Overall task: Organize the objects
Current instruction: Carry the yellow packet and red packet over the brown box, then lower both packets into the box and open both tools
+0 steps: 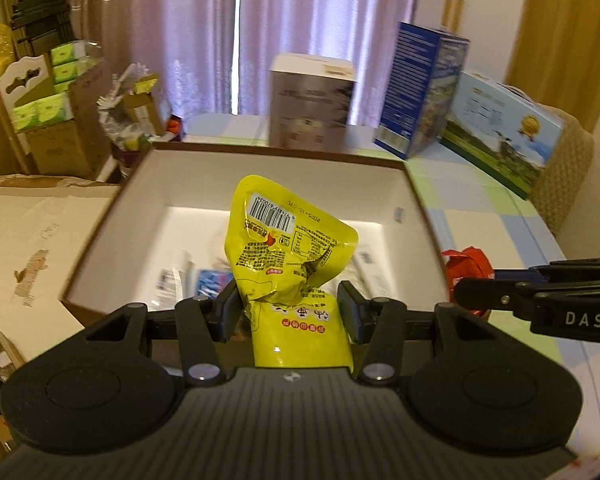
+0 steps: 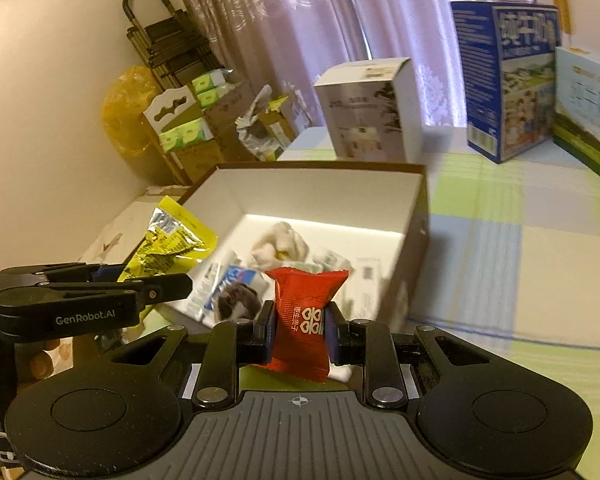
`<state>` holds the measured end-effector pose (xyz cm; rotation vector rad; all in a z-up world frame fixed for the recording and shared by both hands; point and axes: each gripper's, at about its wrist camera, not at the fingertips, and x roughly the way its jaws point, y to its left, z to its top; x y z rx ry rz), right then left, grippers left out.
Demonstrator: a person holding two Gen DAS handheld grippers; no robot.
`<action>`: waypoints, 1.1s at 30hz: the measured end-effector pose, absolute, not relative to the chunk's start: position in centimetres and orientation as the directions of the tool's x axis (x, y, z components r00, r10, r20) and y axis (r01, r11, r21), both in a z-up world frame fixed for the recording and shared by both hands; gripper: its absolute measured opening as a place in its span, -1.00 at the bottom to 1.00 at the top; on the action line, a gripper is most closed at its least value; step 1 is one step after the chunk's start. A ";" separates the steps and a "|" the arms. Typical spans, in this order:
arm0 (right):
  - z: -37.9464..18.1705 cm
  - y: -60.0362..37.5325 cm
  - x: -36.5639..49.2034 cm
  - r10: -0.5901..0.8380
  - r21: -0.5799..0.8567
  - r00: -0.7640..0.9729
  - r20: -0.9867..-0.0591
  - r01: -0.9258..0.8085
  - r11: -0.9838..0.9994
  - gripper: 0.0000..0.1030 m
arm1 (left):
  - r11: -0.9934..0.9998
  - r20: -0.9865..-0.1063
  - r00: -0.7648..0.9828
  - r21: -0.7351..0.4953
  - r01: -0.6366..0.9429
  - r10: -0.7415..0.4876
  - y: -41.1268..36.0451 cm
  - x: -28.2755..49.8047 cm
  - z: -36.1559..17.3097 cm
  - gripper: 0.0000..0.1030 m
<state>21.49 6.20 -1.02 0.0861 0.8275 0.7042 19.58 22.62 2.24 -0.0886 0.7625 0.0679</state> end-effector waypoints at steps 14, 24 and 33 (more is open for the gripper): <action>-2.5 13.3 28.4 0.563 0.324 0.479 -0.673 -0.494 0.807 -0.58 | 0.994 -0.741 0.668 -0.011 -0.112 0.067 30.1 27.7 0.1 -0.10; -5.1 16.4 32.8 0.518 0.319 0.466 -0.717 -0.440 0.839 -0.58 | 0.997 -0.785 0.617 0.014 -0.080 0.060 32.3 33.5 -3.1 -0.09; -6.3 17.3 35.0 0.488 0.308 0.467 -0.738 -0.411 0.858 -0.58 | 0.999 -0.792 0.608 0.030 -0.030 0.042 32.6 36.6 -5.0 0.26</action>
